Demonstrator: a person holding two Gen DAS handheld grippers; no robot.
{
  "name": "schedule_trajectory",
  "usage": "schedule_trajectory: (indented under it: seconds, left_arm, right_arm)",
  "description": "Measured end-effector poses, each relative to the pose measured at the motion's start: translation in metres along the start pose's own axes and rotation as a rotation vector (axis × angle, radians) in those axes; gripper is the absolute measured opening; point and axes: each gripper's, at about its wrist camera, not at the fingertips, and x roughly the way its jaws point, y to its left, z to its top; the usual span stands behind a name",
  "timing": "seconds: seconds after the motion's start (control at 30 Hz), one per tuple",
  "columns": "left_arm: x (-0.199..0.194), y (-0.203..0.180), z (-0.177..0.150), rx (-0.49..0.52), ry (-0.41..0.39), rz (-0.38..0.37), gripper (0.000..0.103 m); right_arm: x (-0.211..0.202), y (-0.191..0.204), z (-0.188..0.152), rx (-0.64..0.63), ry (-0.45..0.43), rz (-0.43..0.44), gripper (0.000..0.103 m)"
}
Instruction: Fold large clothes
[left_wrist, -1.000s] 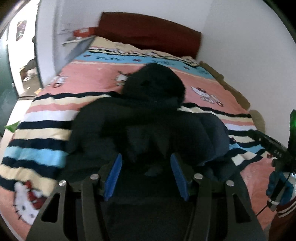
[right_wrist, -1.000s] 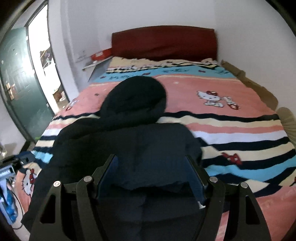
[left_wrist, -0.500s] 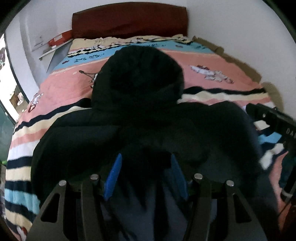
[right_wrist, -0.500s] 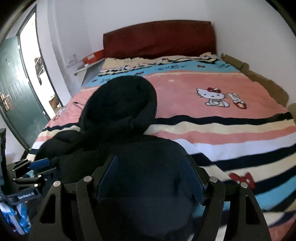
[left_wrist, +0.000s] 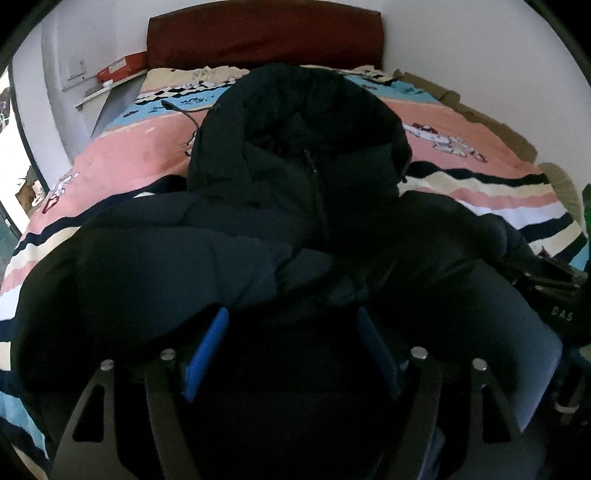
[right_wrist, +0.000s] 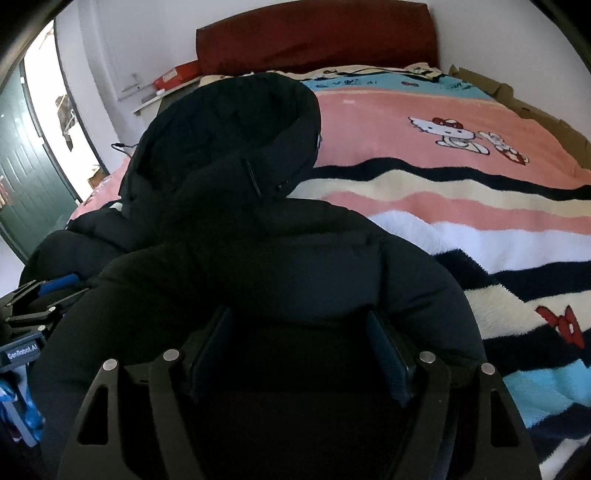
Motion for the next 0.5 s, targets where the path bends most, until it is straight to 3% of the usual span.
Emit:
schedule_trajectory:
  seconds: [0.1, 0.17, 0.33, 0.5]
  left_arm:
    - [-0.004, -0.003, 0.008, 0.004, 0.057, 0.020, 0.072]
    - [-0.022, -0.005, 0.012, 0.015, 0.038, 0.042, 0.072]
    - [-0.077, -0.014, 0.010, 0.023, -0.052, 0.000, 0.072]
    - [-0.082, -0.025, -0.011, 0.055, -0.029, -0.029, 0.072]
  right_arm:
    - [-0.001, 0.001, 0.003, -0.001, 0.039, -0.009, 0.072]
    - [-0.010, 0.001, 0.006, 0.009, 0.065, -0.027, 0.072]
    - [-0.059, 0.006, 0.007, 0.021, -0.013, -0.001, 0.072]
    - [-0.080, 0.024, -0.003, -0.043, -0.025, 0.023, 0.073]
